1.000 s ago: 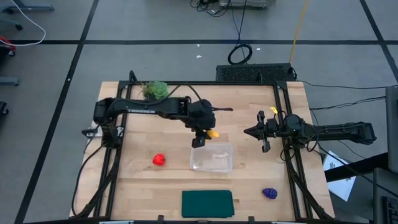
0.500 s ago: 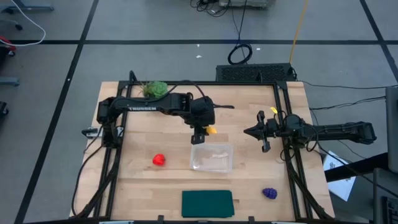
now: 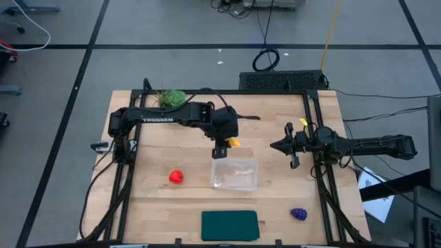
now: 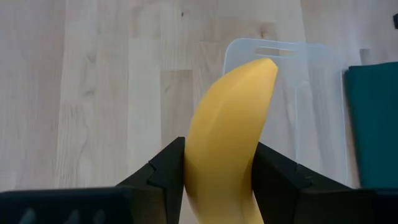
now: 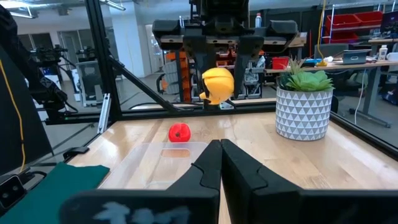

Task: Pick and placing Produce into tupperware
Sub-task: Put the banana into the transparent bin

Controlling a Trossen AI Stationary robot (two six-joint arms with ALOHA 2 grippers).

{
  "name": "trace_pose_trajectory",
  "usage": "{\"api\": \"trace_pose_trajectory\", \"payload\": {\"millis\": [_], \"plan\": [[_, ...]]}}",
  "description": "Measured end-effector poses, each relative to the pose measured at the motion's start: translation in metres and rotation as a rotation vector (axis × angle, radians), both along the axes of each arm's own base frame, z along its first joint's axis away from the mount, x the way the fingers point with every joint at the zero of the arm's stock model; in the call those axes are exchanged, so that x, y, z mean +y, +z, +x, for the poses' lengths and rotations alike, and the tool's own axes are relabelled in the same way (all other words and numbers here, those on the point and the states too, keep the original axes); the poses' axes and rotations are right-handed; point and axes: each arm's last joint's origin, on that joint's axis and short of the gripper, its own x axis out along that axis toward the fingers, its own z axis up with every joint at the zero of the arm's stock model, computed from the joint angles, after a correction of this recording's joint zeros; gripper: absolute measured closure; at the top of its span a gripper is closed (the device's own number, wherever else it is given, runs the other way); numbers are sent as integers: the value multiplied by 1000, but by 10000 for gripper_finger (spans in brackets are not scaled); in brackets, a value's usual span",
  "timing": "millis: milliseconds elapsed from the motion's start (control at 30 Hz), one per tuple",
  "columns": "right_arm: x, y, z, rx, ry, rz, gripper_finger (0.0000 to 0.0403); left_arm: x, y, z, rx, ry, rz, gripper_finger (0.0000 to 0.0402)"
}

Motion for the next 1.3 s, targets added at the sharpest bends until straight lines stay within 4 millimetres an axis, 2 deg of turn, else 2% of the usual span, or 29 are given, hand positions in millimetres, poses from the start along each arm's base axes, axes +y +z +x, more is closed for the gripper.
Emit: {"api": "trace_pose_trajectory", "payload": {"millis": [67, 267, 533, 933, 1300], "plan": [[0, 0, 0, 0, 0, 0, 403, -3, -3, 1, 9, -2, 7, 250], [0, 1, 0, -8, 0, -1, 403, -14, -28, 16, 59, -30, 10, 250], [0, 0, 0, 0, 0, 0, 403, -22, -48, 20, 148, -37, 41, 250], [0, 0, 1, 1, 0, 0, 403, -27, -50, 20, 150, -111, 113, 250], [0, 0, 1, 2, 0, 0, 403, -45, -57, 28, 115, -178, 160, 250]]}}
